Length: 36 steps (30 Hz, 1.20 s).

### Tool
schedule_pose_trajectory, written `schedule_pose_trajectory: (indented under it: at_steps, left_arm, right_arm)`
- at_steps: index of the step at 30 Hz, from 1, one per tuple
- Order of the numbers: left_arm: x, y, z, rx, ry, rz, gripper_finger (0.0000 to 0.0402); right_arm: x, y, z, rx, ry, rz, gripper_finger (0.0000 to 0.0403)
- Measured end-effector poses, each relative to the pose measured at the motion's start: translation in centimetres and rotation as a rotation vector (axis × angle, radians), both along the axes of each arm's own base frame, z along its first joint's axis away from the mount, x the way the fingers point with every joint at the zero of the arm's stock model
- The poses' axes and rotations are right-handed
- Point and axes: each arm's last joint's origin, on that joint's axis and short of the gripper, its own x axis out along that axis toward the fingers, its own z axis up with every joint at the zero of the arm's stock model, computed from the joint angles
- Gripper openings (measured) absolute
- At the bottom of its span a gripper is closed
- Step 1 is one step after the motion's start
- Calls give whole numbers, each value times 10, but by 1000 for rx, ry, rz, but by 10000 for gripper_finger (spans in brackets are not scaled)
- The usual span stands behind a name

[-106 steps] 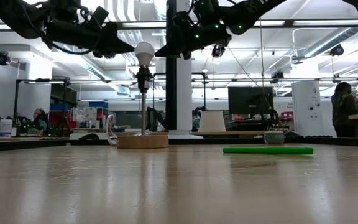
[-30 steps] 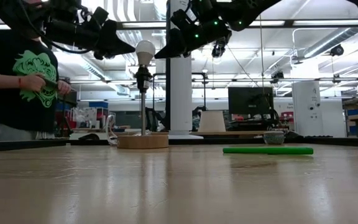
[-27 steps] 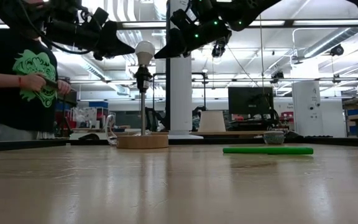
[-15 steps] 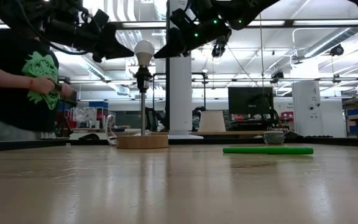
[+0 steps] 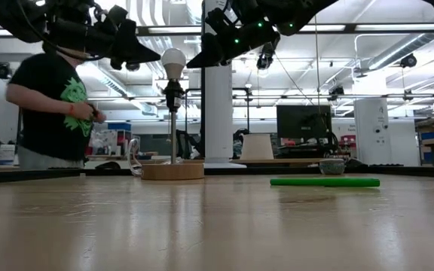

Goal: Screw lightbulb
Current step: Insert the lightbulb into the lamp

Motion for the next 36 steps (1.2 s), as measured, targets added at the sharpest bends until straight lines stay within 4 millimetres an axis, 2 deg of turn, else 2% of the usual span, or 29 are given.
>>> schedule_pose_trajectory:
  at_steps: [16,25,27,31,36]
  left_arm:
    - [6,7,-8,-10,29,76,0]
    - [1,4,-6,-16,41,106,0]
    - [-2,2,-3,-15,31,93,0]
    - [-1,-3,-1,10,33,-53,0]
    - [1,0,-5,-6,47,-24,0]
  right_arm:
    - [1,6,-1,36,5,13,0]
    - [1,6,-4,59,39,-23,0]
    - [0,5,-4,46,46,-59,0]
    - [1,3,-1,7,17,-68,0]
    - [2,4,2,-21,-6,-18,0]
